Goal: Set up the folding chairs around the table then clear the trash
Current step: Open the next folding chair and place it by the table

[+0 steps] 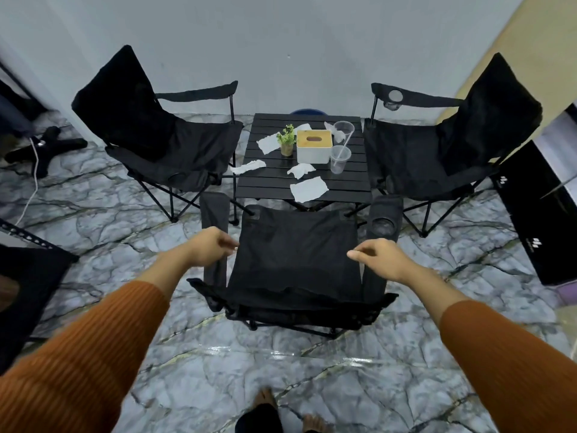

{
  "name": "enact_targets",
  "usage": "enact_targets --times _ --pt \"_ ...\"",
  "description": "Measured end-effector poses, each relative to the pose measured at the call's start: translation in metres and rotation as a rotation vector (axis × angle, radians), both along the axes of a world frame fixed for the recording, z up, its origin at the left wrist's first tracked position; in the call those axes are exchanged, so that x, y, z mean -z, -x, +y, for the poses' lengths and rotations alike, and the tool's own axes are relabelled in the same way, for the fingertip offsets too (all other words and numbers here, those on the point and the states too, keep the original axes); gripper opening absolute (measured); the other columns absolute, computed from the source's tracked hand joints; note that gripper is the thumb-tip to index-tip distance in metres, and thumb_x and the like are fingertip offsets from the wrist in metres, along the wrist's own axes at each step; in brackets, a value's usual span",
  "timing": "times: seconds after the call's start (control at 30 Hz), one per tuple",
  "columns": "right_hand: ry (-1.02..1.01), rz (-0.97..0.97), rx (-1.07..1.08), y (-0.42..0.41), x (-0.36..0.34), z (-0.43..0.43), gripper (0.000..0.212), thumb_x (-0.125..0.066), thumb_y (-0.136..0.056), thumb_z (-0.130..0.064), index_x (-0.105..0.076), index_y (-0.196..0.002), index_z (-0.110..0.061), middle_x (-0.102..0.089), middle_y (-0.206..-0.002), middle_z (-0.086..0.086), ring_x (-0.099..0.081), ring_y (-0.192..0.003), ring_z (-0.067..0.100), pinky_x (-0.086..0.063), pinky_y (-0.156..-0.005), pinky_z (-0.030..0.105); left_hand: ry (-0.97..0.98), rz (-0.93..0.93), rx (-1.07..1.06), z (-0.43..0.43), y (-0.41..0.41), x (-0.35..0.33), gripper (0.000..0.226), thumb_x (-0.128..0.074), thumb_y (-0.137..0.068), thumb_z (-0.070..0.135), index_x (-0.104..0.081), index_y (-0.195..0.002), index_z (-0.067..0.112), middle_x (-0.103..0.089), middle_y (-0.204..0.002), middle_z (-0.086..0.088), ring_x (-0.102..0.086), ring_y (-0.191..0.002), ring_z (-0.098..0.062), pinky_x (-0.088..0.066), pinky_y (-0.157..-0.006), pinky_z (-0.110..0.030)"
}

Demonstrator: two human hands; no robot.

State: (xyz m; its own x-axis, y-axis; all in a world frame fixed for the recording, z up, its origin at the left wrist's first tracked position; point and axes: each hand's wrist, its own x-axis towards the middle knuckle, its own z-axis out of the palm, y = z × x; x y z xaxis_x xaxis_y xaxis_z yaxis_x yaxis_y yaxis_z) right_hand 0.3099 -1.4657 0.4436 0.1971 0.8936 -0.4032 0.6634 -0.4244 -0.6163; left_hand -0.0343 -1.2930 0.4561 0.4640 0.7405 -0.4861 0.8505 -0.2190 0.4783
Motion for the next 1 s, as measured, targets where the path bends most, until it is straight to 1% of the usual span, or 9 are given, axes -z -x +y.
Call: enact_targets --times 0.13,0.3,0.37,0.47,0.6,0.7,0.77,0.9,1.0 --pt "0.038 0.028 0.069 0.0 0.046 0.057 0.036 -0.066 -0.089 -0.035 -0.067 -0.116 -0.012 -0.068 -0.118 0.007 -0.062 -0.111 0.021 -0.048 -0.098 0.034 0.034 0.079 0.053 0.041 -0.049 0.049 0.039 -0.061 -0.093 0.019 -0.059 -0.131 0.011 -0.064 -0.13 -0.009 -0.059 -0.121 -0.022 -0.045 -0.103 -0.031" --pt "0.158 -0.02 0.148 0.006 0.16 0.122 0.048 -0.061 -0.092 -0.035 -0.051 -0.134 -0.014 -0.049 -0.141 0.008 -0.047 -0.129 0.027 -0.042 -0.106 0.039 0.07 0.244 0.18 0.096 -0.106 0.169 0.048 -0.054 -0.096 0.025 -0.046 -0.141 0.011 -0.05 -0.144 -0.012 -0.049 -0.132 -0.029 -0.041 -0.109 -0.037" --pt "0.243 -0.035 0.099 0.013 0.215 0.136 0.056 -0.06 -0.092 -0.035 -0.042 -0.141 -0.015 -0.038 -0.149 0.01 -0.037 -0.137 0.028 -0.036 -0.111 0.042 0.105 0.31 0.268 0.107 -0.121 0.225 0.052 -0.052 -0.097 0.026 -0.04 -0.145 0.01 -0.04 -0.151 -0.014 -0.037 -0.14 -0.03 -0.033 -0.114 -0.039" --pt "0.407 -0.133 -0.043 0.022 0.29 0.143 0.068 -0.056 -0.093 -0.038 -0.023 -0.15 -0.021 -0.01 -0.162 0.006 -0.009 -0.149 0.028 -0.018 -0.119 0.051 0.126 0.419 0.423 0.115 -0.131 0.298 0.062 -0.048 -0.099 0.029 -0.024 -0.151 0.007 -0.016 -0.161 -0.011 -0.008 -0.15 -0.028 -0.015 -0.121 -0.046" --pt "0.462 -0.244 -0.071 0.027 0.355 0.134 0.082 -0.05 -0.091 -0.053 -0.001 -0.153 -0.029 0.013 -0.162 -0.002 0.011 -0.15 0.023 -0.006 -0.121 0.053 0.103 0.501 0.463 0.122 -0.131 0.367 0.073 -0.04 -0.1 0.04 -0.001 -0.154 0.008 0.006 -0.164 -0.008 0.013 -0.15 -0.027 -0.001 -0.123 -0.047" --pt "0.645 -0.239 -0.128 0.015 0.389 0.125 0.1 -0.043 -0.083 -0.072 0.019 -0.149 -0.03 0.032 -0.156 -0.007 0.024 -0.146 0.02 0.004 -0.118 0.059 0.172 0.569 0.42 0.13 -0.119 0.404 0.094 -0.041 -0.093 0.059 0.019 -0.151 0.017 0.028 -0.158 0.002 0.024 -0.147 -0.025 0.008 -0.121 -0.052" --pt "0.771 -0.223 -0.193 0.007 0.403 0.127 0.106 -0.039 -0.078 -0.081 0.028 -0.144 -0.032 0.041 -0.15 -0.011 0.03 -0.144 0.017 0.009 -0.114 0.064 0.213 0.627 0.457 0.137 -0.11 0.419 0.102 -0.046 -0.088 0.063 0.027 -0.147 0.024 0.038 -0.153 0.008 0.029 -0.145 -0.023 0.012 -0.118 -0.056" --pt "0.855 -0.183 -0.191 0.009 0.401 0.14 0.11 -0.044 -0.077 -0.078 0.03 -0.143 -0.031 0.044 -0.148 -0.008 0.032 -0.143 0.019 0.01 -0.111 0.066 0.233 0.615 0.485 0.139 -0.109 0.419 0.102 -0.046 -0.088 0.063 0.028 -0.147 0.024 0.039 -0.153 0.007 0.031 -0.144 -0.023 0.014 -0.116 -0.058" --pt "0.678 -0.227 -0.112 0.024 0.393 0.131 0.104 -0.044 -0.082 -0.073 0.025 -0.146 -0.03 0.04 -0.15 -0.004 0.029 -0.144 0.023 0.006 -0.115 0.064 0.089 0.473 0.446 0.124 -0.106 0.41 0.092 -0.041 -0.092 0.059 0.017 -0.151 0.021 0.028 -0.159 0.0 0.027 -0.146 -0.025 0.012 -0.118 -0.055"
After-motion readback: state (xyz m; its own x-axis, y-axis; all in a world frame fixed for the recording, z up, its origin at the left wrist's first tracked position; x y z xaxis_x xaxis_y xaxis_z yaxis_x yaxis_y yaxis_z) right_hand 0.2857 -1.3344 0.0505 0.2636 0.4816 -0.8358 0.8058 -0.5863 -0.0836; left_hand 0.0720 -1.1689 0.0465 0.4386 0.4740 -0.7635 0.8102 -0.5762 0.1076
